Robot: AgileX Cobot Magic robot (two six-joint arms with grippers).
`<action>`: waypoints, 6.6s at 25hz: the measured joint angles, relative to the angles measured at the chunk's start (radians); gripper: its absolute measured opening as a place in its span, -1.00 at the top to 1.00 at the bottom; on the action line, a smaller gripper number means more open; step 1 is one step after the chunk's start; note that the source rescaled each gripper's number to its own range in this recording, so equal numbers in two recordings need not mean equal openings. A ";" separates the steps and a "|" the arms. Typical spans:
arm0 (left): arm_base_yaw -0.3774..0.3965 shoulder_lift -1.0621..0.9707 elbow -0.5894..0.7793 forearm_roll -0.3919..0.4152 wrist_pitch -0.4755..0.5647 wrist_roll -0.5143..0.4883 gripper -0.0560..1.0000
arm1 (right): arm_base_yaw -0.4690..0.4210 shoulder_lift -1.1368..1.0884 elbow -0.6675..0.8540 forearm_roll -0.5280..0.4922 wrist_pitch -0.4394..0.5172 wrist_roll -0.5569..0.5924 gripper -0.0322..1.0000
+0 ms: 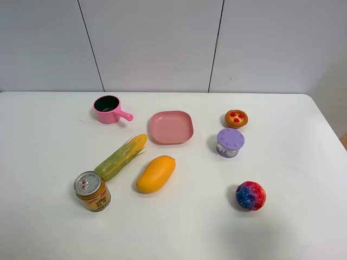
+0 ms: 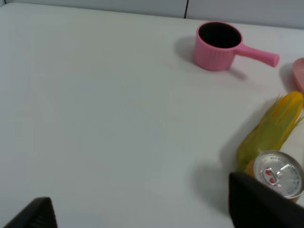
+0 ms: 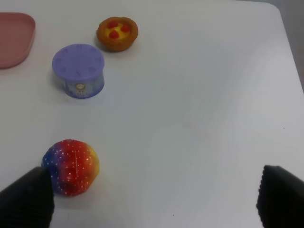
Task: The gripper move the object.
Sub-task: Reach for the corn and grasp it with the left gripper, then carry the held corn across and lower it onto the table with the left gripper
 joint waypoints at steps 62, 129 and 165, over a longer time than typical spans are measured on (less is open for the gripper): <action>-0.387 2.039 -0.684 -0.218 -0.365 0.619 -1.00 | 0.000 0.000 0.000 0.000 0.000 0.000 -1.00; -0.989 2.386 -1.696 -0.196 -0.035 0.696 0.86 | 0.000 0.000 0.000 0.000 0.000 0.000 -1.00; -0.976 2.559 -1.703 -0.096 -0.003 0.655 0.86 | 0.000 0.000 0.000 0.000 0.000 0.000 -1.00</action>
